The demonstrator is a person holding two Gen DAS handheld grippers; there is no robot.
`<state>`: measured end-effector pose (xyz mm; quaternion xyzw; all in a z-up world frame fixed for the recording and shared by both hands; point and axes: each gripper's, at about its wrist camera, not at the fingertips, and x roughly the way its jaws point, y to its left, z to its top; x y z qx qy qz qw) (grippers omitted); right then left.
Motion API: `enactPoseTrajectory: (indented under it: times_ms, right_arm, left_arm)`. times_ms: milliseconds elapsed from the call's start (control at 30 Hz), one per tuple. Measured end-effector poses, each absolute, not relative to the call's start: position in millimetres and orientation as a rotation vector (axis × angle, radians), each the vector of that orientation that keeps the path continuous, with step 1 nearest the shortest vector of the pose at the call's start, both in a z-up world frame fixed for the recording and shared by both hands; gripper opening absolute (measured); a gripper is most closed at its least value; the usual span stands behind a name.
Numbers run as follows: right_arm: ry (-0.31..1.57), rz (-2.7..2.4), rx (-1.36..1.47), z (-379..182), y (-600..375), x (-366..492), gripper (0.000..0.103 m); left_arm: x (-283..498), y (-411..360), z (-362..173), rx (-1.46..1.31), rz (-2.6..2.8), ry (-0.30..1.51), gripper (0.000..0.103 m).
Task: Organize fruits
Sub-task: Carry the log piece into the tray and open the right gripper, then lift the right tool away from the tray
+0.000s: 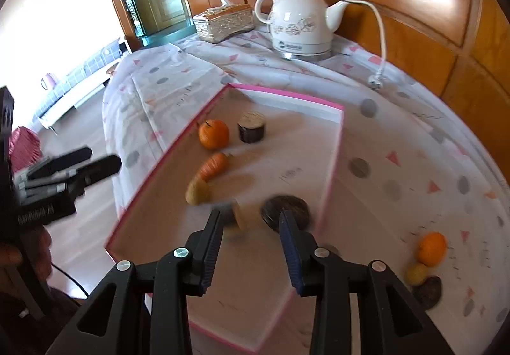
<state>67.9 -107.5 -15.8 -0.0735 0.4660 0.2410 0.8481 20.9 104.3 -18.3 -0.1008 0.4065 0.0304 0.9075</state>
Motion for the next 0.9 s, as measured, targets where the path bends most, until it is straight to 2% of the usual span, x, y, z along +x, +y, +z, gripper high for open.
enactPoseTrajectory:
  times_ms: [633, 900]
  right_arm:
    - [0.914, 0.324, -0.182, 1, -188, 28, 0.038]
    - [0.915, 0.211, -0.157, 5, -237, 22, 0.042]
  left_arm:
    - [18, 55, -5, -0.084, -0.037, 0.824, 0.087]
    - [19, 29, -3, -0.03, -0.089, 0.819, 0.087]
